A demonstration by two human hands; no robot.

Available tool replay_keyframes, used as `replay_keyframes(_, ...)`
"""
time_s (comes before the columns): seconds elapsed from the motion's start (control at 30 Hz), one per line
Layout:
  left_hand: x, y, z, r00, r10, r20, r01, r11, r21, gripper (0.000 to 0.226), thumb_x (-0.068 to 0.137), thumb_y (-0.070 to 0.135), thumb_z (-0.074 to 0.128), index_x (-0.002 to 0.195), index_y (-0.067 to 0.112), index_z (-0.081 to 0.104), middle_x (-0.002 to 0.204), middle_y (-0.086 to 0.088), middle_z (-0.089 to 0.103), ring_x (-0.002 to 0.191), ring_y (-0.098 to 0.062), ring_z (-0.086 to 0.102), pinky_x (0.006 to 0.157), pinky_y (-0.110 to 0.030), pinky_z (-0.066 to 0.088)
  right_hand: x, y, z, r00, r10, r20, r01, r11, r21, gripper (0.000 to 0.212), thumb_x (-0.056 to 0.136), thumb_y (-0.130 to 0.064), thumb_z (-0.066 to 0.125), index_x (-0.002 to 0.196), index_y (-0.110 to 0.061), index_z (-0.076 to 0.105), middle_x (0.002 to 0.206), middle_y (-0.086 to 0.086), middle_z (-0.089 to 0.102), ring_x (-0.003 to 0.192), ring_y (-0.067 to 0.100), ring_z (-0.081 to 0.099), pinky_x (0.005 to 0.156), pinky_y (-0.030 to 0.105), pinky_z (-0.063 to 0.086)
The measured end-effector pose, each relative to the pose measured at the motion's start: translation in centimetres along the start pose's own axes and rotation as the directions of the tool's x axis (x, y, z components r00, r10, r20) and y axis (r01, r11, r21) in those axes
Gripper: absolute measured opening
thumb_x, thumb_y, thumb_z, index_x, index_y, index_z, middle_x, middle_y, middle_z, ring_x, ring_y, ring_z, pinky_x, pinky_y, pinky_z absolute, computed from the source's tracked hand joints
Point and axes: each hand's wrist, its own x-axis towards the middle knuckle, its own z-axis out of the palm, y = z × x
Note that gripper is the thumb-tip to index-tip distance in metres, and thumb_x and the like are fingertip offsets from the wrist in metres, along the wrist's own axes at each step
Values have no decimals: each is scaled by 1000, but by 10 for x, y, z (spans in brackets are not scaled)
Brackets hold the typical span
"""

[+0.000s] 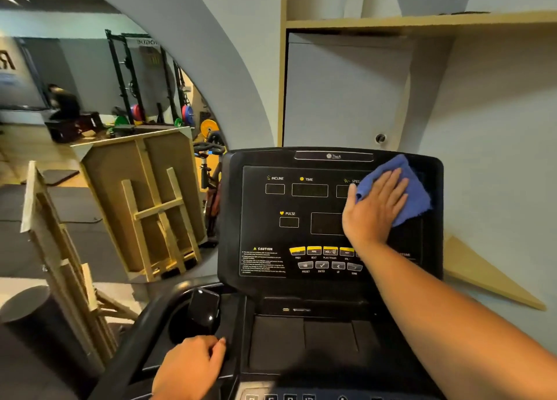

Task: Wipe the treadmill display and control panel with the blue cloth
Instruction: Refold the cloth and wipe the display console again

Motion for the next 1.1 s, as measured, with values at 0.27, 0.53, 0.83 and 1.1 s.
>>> replay_keyframes(0.27, -3, -4, 6, 995, 64, -71, -63, 998, 22, 43, 101, 56, 39, 101, 29, 72, 82, 12, 66, 84, -14, 67, 80, -31, 52, -19, 77, 3, 848, -504, 163, 519, 852, -69, 76, 102, -50, 26, 160, -10, -2, 169, 11, -4, 155, 26, -9, 125, 53, 10)
replay_keyframes(0.53, 6, -9, 12, 999, 6, -49, -3, 998, 56, 46, 96, 61, 38, 95, 30, 71, 89, 9, 74, 88, -10, 71, 87, -32, 58, -9, -14, 5, 982, -184, 38, 185, 983, -10, 84, 102, -60, 20, 158, -1, 3, 167, 20, 1, 154, 37, -2, 125, 55, 5)
replay_keyframes(0.83, 8, -6, 9, 1000, 7, -24, -5, 997, 72, 43, 99, 59, 39, 101, 32, 72, 99, 11, 75, 91, -8, 68, 83, -28, 52, -9, 52, 0, 929, -348, 124, 360, 928, -91, 76, 104, -49, 30, 160, -8, 1, 169, 11, -2, 155, 29, -6, 126, 50, 5)
replay_keyframes(1.1, 6, -6, 8, 999, 24, -45, -22, 999, 45, 42, 100, 57, 39, 100, 33, 73, 98, 13, 75, 84, -5, 63, 79, -25, 49, -41, -60, 19, 909, -406, 96, 415, 905, -91, 82, 102, -58, 25, 158, 0, 9, 166, 19, 7, 154, 38, 2, 125, 52, 4)
